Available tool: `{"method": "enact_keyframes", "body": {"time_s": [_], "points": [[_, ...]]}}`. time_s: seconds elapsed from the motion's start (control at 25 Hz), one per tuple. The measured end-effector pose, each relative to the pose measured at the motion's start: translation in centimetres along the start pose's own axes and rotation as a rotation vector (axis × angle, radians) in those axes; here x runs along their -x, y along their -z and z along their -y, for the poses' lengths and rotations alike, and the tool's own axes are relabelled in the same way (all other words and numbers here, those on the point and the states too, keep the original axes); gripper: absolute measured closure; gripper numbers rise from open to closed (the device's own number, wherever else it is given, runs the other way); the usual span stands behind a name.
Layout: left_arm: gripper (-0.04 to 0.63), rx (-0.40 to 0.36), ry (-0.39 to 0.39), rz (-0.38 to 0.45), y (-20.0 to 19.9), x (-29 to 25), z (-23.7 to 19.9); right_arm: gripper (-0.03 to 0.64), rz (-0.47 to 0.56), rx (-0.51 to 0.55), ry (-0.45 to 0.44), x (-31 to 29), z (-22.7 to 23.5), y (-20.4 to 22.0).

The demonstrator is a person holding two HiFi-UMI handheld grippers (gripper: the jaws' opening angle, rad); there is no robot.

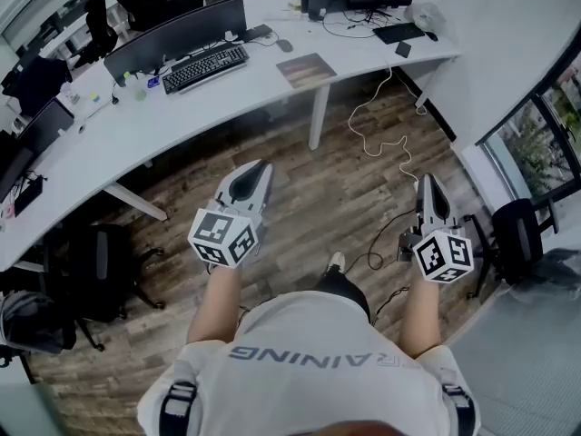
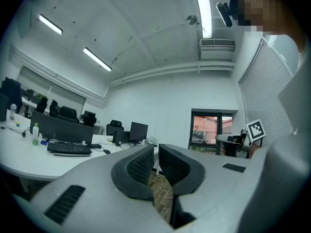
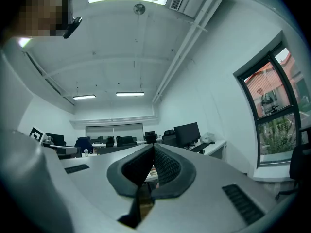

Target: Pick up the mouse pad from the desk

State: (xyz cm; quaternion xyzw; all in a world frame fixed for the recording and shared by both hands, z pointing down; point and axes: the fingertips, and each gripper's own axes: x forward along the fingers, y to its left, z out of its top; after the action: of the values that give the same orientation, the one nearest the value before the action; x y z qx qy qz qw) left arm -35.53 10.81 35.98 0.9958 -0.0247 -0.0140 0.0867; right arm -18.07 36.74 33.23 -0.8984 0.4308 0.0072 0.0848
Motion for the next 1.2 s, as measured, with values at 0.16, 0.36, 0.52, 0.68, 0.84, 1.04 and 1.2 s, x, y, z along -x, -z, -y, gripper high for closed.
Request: {"method": "enact_keyframes", "body": {"time_s": [0.16, 0.36, 0.52, 0.68, 0.84, 1.04, 1.2], "points": [[0.543, -0.002, -0.015, -0.01, 0.0, -3.2, -0.5, 0.597, -0.016, -0.01, -0.029, -3.3, 2.0, 0.3], [0.543, -0.016, -0.043, -0.02, -0.8, -8.0, -0.6, 0.597, -0.032, -0.023, -0.066, -7.9, 5.4, -0.2], [0.543, -0.021, -0.079, -0.017, -1.6, -12.0, -0.5, 0.597, -0.037, -0.031, -0.093, -11.6, 8.9, -0.9], [0.543, -0.021, -0.103, -0.03, -1.1, -15.6, 0.0, 0.597, -0.045, -0.04, -0.119, -14.5, 12.2, -0.9], [0.543, -0.028, -0.125, -0.038, -0.5, -19.4, 1.0, 0.597, -0.061, -0.066, -0.146, -17.1, 15.7, -0.3], [0.543, -0.031, -0.147, -0.053, 0.4, -23.5, 1.8, 0.597, -0.095, -0.075, -0.199, -19.6, 18.3, 1.2], [0.543, -0.034, -0.145, -0.075, 1.0, -26.2, 1.9, 0.597, -0.111, -0.092, -0.198, -20.9, 20.5, 2.0]]}}
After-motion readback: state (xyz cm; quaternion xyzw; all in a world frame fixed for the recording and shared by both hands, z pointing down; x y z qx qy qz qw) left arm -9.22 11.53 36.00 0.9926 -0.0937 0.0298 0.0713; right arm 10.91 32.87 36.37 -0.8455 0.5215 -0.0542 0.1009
